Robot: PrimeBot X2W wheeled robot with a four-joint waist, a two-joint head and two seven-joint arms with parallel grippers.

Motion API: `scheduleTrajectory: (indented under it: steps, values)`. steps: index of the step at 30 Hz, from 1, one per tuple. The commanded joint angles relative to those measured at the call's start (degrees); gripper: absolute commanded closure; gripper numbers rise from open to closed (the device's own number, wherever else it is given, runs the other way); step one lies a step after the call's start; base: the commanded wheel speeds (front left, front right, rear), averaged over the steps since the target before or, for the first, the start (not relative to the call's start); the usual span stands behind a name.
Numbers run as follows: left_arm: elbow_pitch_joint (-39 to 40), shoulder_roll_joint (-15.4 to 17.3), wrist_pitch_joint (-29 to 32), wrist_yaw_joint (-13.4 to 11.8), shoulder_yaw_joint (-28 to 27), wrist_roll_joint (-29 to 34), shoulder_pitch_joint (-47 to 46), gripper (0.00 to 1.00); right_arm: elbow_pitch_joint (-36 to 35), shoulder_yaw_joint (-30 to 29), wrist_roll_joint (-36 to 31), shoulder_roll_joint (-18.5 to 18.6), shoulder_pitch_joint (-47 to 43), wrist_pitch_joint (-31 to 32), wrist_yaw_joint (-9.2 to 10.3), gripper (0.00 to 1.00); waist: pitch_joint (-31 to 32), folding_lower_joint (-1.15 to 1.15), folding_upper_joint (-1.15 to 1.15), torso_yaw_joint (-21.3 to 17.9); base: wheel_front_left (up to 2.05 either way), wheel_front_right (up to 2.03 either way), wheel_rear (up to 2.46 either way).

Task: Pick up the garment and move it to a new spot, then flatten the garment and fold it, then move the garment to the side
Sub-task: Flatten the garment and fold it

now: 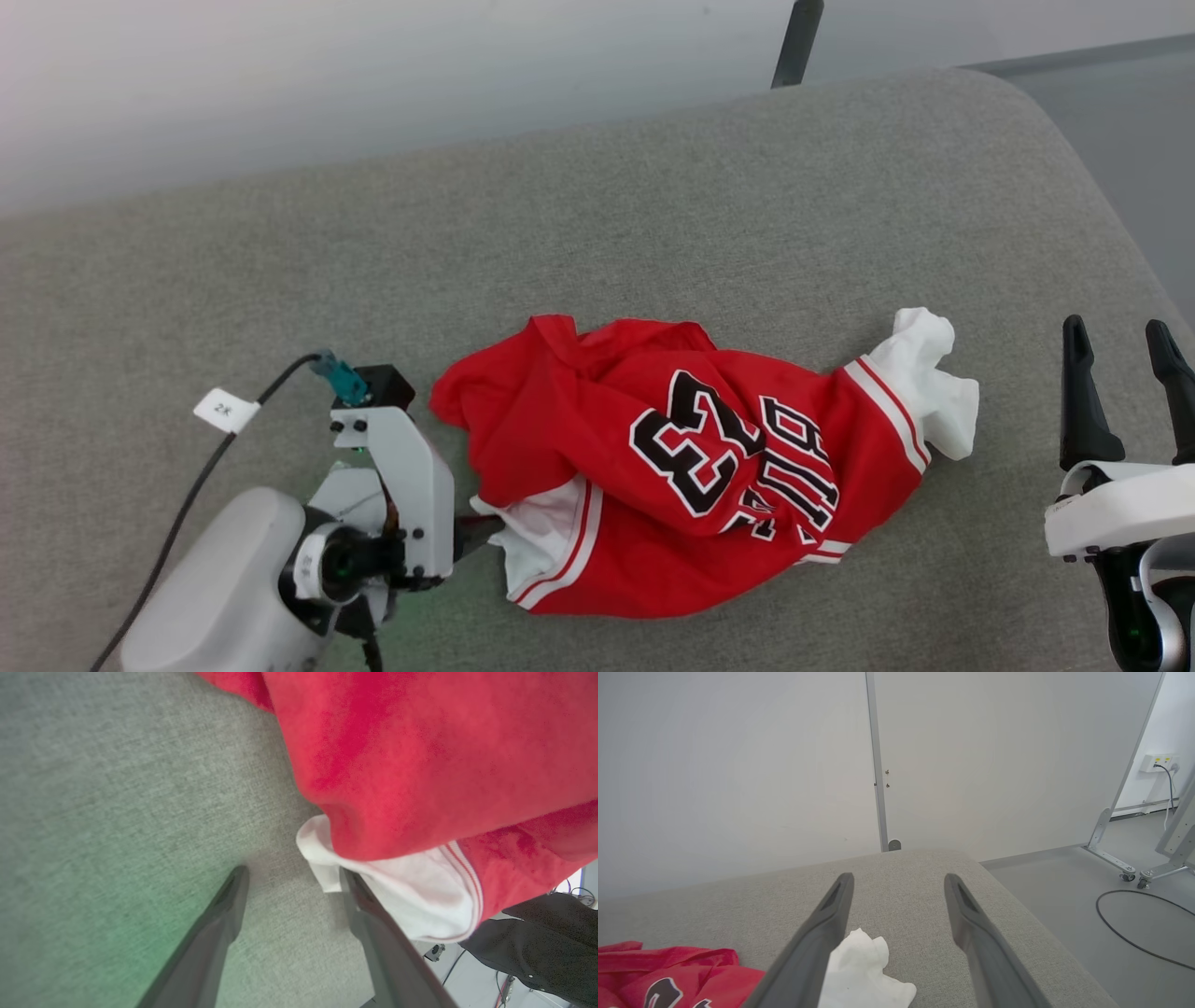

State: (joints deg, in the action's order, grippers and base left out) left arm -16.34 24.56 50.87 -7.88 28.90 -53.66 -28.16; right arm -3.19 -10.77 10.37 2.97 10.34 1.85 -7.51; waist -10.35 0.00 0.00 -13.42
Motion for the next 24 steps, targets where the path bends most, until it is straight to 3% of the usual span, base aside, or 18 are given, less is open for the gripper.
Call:
scheduleTrajectory:
  steps: [1,5,6,8,9,24]
  values:
    - [-0.8,-0.78,-0.02,0.16,0.03,-0.69,0.04,0.0,0.11,0.04,0.23,-0.14,0.98,-0.34,0.04,0.0,-0.46,0.0,0.0,-0.34,0.0,0.0,0.0]
    - [-2.95,-3.0,-0.14,-0.26,-1.21,-3.24,0.03,0.0,0.5,0.14,0.28,-0.15,1.06,-0.57,0.04,0.0,-0.74,0.0,0.0,-0.35,0.0,0.0,0.0]
    - [-3.34,-3.52,0.31,-0.52,-1.59,-4.06,-0.02,0.04,0.57,0.13,0.32,-0.14,1.17,-0.61,0.04,0.0,-0.79,0.0,0.0,-0.32,0.0,0.0,0.0]
    - [-3.63,-4.42,0.99,0.01,-2.07,-5.61,-0.16,0.61,0.59,0.11,0.37,-0.15,1.54,-0.66,0.04,0.0,-0.91,0.0,0.0,-0.16,0.0,0.0,0.0]
    - [-3.66,-4.85,1.17,-0.1,-2.65,-6.58,-0.24,1.0,0.61,0.19,0.48,-0.14,1.72,-0.7,0.04,0.0,-0.98,0.0,0.0,-0.08,0.0,0.0,0.0]
    - [0.94,-1.68,5.01,-1.61,-4.46,-8.25,-1.91,1.0,2.31,-0.17,0.96,-0.14,1.39,-1.27,0.04,0.0,-0.14,0.0,0.0,1.2,0.0,0.0,0.0]
